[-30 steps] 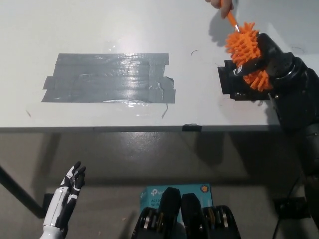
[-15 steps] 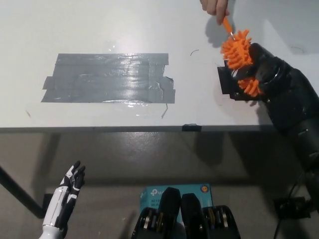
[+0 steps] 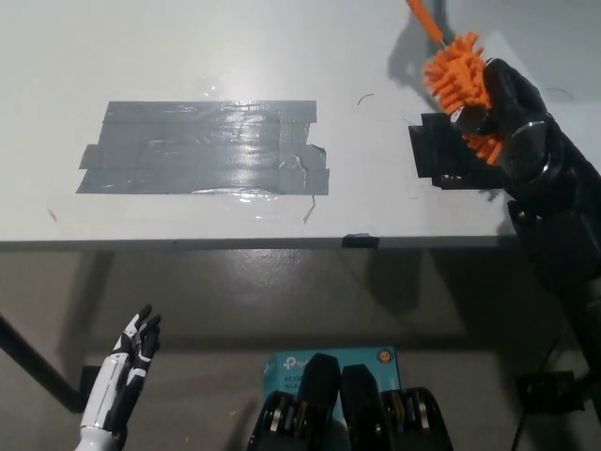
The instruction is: A person hands an oraange duster to the robot and the robot grabs it with its right hand and places it on the black marked spot infron tof it on the desk
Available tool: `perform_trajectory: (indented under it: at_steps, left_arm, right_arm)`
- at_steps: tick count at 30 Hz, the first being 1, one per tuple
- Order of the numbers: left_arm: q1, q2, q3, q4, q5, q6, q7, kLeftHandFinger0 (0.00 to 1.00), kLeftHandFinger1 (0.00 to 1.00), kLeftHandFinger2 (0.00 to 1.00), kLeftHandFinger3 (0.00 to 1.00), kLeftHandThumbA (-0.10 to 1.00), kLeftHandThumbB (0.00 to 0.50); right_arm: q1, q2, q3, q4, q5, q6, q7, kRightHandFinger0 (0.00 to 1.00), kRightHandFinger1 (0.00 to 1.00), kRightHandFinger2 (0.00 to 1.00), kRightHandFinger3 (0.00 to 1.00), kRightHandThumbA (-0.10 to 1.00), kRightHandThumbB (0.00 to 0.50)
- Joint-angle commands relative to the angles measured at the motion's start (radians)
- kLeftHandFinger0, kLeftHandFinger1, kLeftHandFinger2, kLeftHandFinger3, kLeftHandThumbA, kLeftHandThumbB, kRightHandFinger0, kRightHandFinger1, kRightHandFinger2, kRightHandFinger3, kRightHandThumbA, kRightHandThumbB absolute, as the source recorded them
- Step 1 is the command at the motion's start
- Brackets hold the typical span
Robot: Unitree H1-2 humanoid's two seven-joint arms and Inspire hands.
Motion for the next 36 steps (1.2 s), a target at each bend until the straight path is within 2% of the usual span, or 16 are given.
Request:
perform_trajectory:
  at_steps: [1,4,8,10,13,20,23,25,27,28,30,31,32,34,35,36]
  left_arm:
    - [0.004,0.015,0.005,-0.027,0.007,-0.022,0.000,1.00,1.00,1.00,1.00,0.88,0.180]
    - [0.003,0.014,0.007,-0.027,-0.002,-0.026,-0.002,1.00,1.00,1.00,1.00,0.85,0.171]
    - [0.003,0.018,0.012,-0.028,-0.006,-0.023,-0.003,1.00,1.00,1.00,1.00,0.85,0.168]
    - [0.003,0.018,0.012,-0.025,-0.003,-0.028,-0.001,1.00,1.00,1.00,1.00,0.84,0.163]
    - [0.002,0.016,0.013,-0.023,0.000,-0.029,0.000,1.00,1.00,1.00,1.00,0.84,0.157]
    - [0.005,0.014,0.023,-0.032,-0.013,-0.018,0.000,1.00,1.00,1.00,1.00,0.79,0.153]
    - [0.005,0.012,0.023,-0.033,-0.008,-0.019,0.000,1.00,1.00,1.00,1.00,0.77,0.143]
    - [0.006,0.010,0.025,-0.037,-0.015,-0.013,-0.004,1.00,1.00,1.00,1.00,0.76,0.150]
    - [0.007,0.008,0.027,-0.035,-0.019,-0.013,-0.004,1.00,1.00,1.00,1.00,0.74,0.147]
    - [0.006,0.008,0.028,-0.036,-0.020,-0.013,-0.005,1.00,1.00,1.00,1.00,0.73,0.141]
    - [0.004,0.009,0.029,-0.036,-0.021,-0.010,-0.006,1.00,1.00,1.00,1.00,0.73,0.141]
    - [0.004,0.009,0.028,-0.037,-0.015,-0.008,-0.003,1.00,1.00,1.00,1.00,0.73,0.150]
    - [0.004,0.009,0.028,-0.038,-0.009,-0.008,0.000,1.00,1.00,1.00,1.00,0.73,0.151]
    - [0.002,0.008,0.025,-0.035,-0.006,-0.010,-0.002,1.00,1.00,1.00,1.00,0.73,0.155]
    - [-0.001,0.008,0.025,-0.033,-0.006,-0.010,-0.002,1.00,1.00,1.00,1.00,0.73,0.154]
    - [-0.001,0.009,0.024,-0.034,-0.006,-0.009,-0.003,1.00,1.00,1.00,1.00,0.73,0.147]
  right_arm:
    - [-0.033,0.000,-0.095,-0.315,-0.031,0.014,0.000,0.08,0.59,0.97,0.98,-0.10,0.157]
    - [-0.024,-0.009,-0.114,-0.377,-0.063,0.014,0.023,0.11,0.59,0.99,0.97,-0.10,0.149]
    - [-0.023,0.000,-0.151,-0.405,-0.095,0.014,0.030,0.08,0.51,0.88,0.63,-0.10,0.138]
    - [-0.030,0.003,-0.167,-0.370,-0.095,0.014,0.036,0.03,0.46,0.86,0.59,-0.10,0.137]
    - [-0.034,-0.005,-0.158,-0.309,-0.067,0.014,0.023,0.00,0.44,0.89,0.60,-0.10,0.160]
    - [-0.106,-0.030,-0.119,0.083,-0.018,-0.017,-0.036,0.20,0.62,0.91,0.97,-0.10,0.210]
    - [-0.120,-0.041,-0.111,0.190,-0.003,-0.061,-0.039,0.28,0.62,0.78,0.69,-0.10,0.190]
    - [-0.136,-0.049,-0.104,0.274,0.014,-0.092,-0.023,0.06,0.45,0.68,0.60,-0.10,0.159]
    - [-0.153,-0.053,-0.096,0.374,0.027,-0.118,-0.021,0.07,0.47,0.74,0.68,-0.10,0.171]
    - [-0.164,-0.053,-0.093,0.413,0.031,-0.126,-0.029,0.18,0.57,0.78,0.89,-0.10,0.168]
    - [-0.179,-0.050,-0.094,0.470,0.045,-0.149,-0.038,0.06,0.47,0.69,0.85,-0.10,0.168]
    - [-0.184,-0.052,-0.097,0.491,0.068,-0.172,-0.008,0.13,0.55,0.71,0.50,-0.07,0.226]
    - [-0.187,-0.054,-0.099,0.499,0.086,-0.184,0.020,0.15,0.57,0.72,0.48,-0.05,0.225]
    - [-0.188,-0.064,-0.136,0.492,0.173,-0.202,0.147,0.36,0.68,0.86,0.99,0.22,0.243]
    - [-0.190,-0.067,-0.142,0.494,0.196,-0.210,0.179,0.39,0.67,0.86,1.00,0.28,0.245]
    - [-0.188,-0.072,-0.137,0.489,0.208,-0.218,0.216,0.63,0.93,1.00,1.00,0.37,0.273]
